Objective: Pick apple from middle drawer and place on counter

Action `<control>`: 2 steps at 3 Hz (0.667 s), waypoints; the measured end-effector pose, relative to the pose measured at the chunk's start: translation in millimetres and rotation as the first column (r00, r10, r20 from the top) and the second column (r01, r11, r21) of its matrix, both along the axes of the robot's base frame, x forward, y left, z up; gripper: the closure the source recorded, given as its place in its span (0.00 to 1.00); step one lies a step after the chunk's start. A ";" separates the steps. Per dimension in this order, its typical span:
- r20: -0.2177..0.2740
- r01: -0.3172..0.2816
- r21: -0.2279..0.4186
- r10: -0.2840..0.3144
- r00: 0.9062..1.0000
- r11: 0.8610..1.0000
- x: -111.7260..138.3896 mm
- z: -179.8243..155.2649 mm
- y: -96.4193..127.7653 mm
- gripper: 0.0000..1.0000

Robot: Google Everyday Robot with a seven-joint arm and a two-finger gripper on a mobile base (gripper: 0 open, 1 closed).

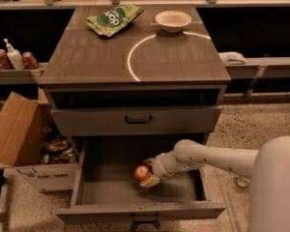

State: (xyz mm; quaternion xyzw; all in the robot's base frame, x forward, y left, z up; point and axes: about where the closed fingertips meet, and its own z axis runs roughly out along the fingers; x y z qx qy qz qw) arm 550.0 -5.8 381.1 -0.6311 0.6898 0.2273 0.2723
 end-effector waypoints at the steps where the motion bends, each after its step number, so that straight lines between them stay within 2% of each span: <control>1: 0.090 -0.034 0.064 0.028 0.996 0.997 -18.0 53.2 -11.4 0.86; 2: 0.188 -0.068 0.131 0.043 0.981 0.989 -33.6 127.9 -45.7 1.00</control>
Offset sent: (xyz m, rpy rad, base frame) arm -0.0703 -0.0995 0.2220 0.2258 -0.2575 0.1249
